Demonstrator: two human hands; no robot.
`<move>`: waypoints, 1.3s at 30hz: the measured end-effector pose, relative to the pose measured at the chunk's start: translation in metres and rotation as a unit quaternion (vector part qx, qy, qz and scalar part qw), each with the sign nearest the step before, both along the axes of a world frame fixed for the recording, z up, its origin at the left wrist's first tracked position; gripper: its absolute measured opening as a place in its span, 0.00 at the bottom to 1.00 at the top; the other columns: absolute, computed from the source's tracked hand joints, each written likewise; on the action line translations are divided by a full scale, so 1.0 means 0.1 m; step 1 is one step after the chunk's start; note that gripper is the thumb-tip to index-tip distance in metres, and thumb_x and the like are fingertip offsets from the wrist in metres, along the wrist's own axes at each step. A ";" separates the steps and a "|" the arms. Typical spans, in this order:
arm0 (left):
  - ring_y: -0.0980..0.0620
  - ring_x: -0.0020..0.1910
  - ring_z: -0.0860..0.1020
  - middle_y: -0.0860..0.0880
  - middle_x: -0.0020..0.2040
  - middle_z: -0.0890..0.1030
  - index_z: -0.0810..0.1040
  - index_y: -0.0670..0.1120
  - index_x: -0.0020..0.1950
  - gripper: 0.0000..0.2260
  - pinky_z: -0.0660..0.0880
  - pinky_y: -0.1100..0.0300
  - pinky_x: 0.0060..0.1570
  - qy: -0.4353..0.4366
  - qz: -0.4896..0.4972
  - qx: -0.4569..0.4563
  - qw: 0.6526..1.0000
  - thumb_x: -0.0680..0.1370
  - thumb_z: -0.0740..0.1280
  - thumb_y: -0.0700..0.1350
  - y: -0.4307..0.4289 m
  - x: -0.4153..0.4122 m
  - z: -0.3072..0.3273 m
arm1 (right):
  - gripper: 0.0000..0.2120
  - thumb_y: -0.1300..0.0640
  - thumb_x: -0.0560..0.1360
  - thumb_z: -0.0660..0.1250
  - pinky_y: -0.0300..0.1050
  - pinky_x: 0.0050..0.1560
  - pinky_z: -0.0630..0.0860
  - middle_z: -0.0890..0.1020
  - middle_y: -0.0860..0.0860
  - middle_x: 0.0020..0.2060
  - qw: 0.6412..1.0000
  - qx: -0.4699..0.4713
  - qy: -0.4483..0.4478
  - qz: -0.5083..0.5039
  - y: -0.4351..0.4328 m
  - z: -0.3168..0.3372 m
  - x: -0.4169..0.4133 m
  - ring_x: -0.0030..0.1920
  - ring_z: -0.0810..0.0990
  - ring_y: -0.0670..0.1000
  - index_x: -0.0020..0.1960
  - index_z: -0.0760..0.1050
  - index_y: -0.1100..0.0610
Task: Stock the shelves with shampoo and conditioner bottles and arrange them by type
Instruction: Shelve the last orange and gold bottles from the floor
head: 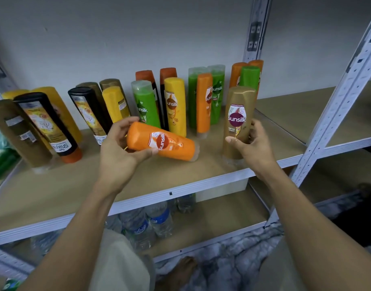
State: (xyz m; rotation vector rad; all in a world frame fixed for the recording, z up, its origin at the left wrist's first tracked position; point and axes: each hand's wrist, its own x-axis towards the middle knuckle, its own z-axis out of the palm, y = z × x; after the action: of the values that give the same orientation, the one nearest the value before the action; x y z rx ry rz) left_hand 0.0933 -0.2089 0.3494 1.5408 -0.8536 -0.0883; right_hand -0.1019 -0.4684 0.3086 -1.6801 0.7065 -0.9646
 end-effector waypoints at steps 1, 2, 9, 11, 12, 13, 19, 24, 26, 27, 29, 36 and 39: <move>0.49 0.61 0.80 0.51 0.65 0.78 0.73 0.61 0.65 0.35 0.82 0.54 0.52 0.011 -0.014 -0.020 1.000 0.66 0.82 0.38 -0.04 -0.04 0.05 | 0.34 0.52 0.71 0.80 0.55 0.61 0.80 0.81 0.45 0.62 1.000 -0.004 -0.001 -0.005 0.00 0.00 0.00 0.62 0.80 0.48 0.71 0.67 0.47; 0.49 0.61 0.80 0.52 0.64 0.79 0.72 0.59 0.67 0.35 0.82 0.53 0.53 0.022 -0.030 -0.039 0.999 0.67 0.81 0.37 -0.09 -0.09 0.10 | 0.34 0.52 0.70 0.80 0.55 0.61 0.80 0.81 0.45 0.61 1.000 -0.009 -0.003 -0.010 0.00 0.00 0.00 0.62 0.81 0.48 0.71 0.68 0.47; 0.60 0.66 0.77 0.56 0.68 0.78 0.68 0.51 0.75 0.32 0.76 0.56 0.65 0.049 -0.060 -0.047 0.996 0.74 0.76 0.38 -0.70 -0.27 0.17 | 0.33 0.50 0.71 0.79 0.52 0.60 0.81 0.80 0.46 0.62 0.999 -0.026 0.036 -0.017 0.01 0.00 -0.07 0.62 0.80 0.49 0.71 0.67 0.46; 0.60 0.66 0.75 0.58 0.68 0.76 0.67 0.51 0.76 0.32 0.73 0.55 0.69 0.028 -0.065 -0.017 0.997 0.75 0.76 0.40 -0.86 -0.32 0.13 | 0.29 0.53 0.72 0.79 0.51 0.60 0.80 0.81 0.45 0.58 0.997 -0.021 0.070 0.000 0.01 0.00 -0.10 0.60 0.80 0.48 0.68 0.70 0.49; 0.61 0.66 0.74 0.59 0.67 0.75 0.66 0.52 0.76 0.33 0.72 0.56 0.69 0.013 -0.066 0.003 0.998 0.75 0.76 0.40 -0.94 -0.37 0.10 | 0.27 0.55 0.72 0.79 0.50 0.60 0.80 0.81 0.44 0.56 0.996 -0.017 0.084 0.009 0.01 -0.01 -0.12 0.59 0.80 0.47 0.65 0.70 0.49; 0.61 0.66 0.72 0.60 0.67 0.73 0.64 0.52 0.77 0.34 0.71 0.58 0.68 0.001 -0.062 0.019 0.998 0.76 0.75 0.40 -1.00 -0.42 0.07 | 0.25 0.56 0.72 0.78 0.50 0.61 0.80 0.81 0.44 0.55 0.995 -0.014 0.095 0.015 0.00 -0.02 -0.14 0.59 0.80 0.47 0.64 0.71 0.49; 0.58 0.65 0.72 0.59 0.67 0.73 0.60 0.53 0.79 0.37 0.71 0.57 0.64 -0.015 -0.029 0.085 0.996 0.75 0.75 0.42 -1.12 -0.44 -0.23 | 0.25 0.55 0.71 0.79 0.44 0.55 0.80 0.82 0.43 0.54 0.994 -0.036 0.102 0.002 -0.04 -0.05 -0.18 0.56 0.81 0.45 0.64 0.72 0.49; 0.50 0.58 0.78 0.56 0.57 0.76 0.70 0.49 0.71 0.29 0.74 0.56 0.55 -0.006 0.008 0.165 0.986 0.74 0.77 0.46 -1.07 -0.49 -0.66 | 0.22 0.53 0.72 0.79 0.31 0.44 0.74 0.82 0.40 0.50 0.994 -0.050 0.095 -0.021 -0.06 -0.04 -0.21 0.52 0.79 0.37 0.62 0.73 0.49; 0.50 0.57 0.78 0.55 0.58 0.78 0.71 0.48 0.71 0.28 0.75 0.55 0.55 -0.001 0.018 0.155 0.988 0.73 0.78 0.45 -1.13 -0.50 -0.67 | 0.23 0.52 0.72 0.78 0.28 0.42 0.73 0.82 0.42 0.51 0.994 -0.053 0.097 -0.027 -0.08 -0.04 -0.23 0.51 0.79 0.36 0.63 0.74 0.50; 0.50 0.57 0.78 0.54 0.59 0.79 0.72 0.49 0.70 0.28 0.76 0.54 0.56 -0.003 0.019 0.153 0.988 0.73 0.78 0.46 -1.16 -0.51 -0.67 | 0.24 0.51 0.72 0.78 0.28 0.42 0.73 0.83 0.43 0.52 0.993 -0.054 0.097 -0.030 -0.09 -0.04 -0.24 0.51 0.79 0.37 0.64 0.74 0.50; 0.50 0.57 0.79 0.53 0.60 0.80 0.72 0.50 0.70 0.29 0.77 0.54 0.57 -0.002 0.019 0.152 0.988 0.72 0.79 0.46 -1.24 -0.54 -0.66 | 0.25 0.51 0.72 0.78 0.31 0.44 0.75 0.83 0.44 0.53 0.993 -0.056 0.097 -0.037 -0.12 -0.04 -0.26 0.53 0.80 0.41 0.65 0.73 0.51; 0.50 0.59 0.79 0.52 0.62 0.79 0.71 0.49 0.71 0.31 0.76 0.56 0.55 -0.019 -0.011 0.157 0.987 0.72 0.79 0.50 -1.78 -0.66 -0.55 | 0.25 0.49 0.73 0.77 0.42 0.51 0.80 0.81 0.45 0.55 0.990 -0.064 0.101 -0.076 -0.32 -0.05 -0.36 0.55 0.79 0.47 0.67 0.72 0.51; 0.45 0.62 0.79 0.47 0.67 0.79 0.70 0.48 0.73 0.32 0.76 0.53 0.59 -0.037 -0.003 0.170 0.985 0.72 0.78 0.52 -2.08 -0.67 -0.51 | 0.25 0.51 0.73 0.77 0.28 0.39 0.73 0.81 0.45 0.55 0.990 -0.058 0.088 -0.093 -0.43 -0.05 -0.41 0.54 0.79 0.48 0.67 0.72 0.51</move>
State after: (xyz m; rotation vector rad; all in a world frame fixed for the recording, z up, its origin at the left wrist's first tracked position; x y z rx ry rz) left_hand 0.0259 -0.4172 0.2983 1.8705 -0.9367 -0.1911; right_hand -0.1430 -0.5114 0.3039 -1.8417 0.9532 -1.0110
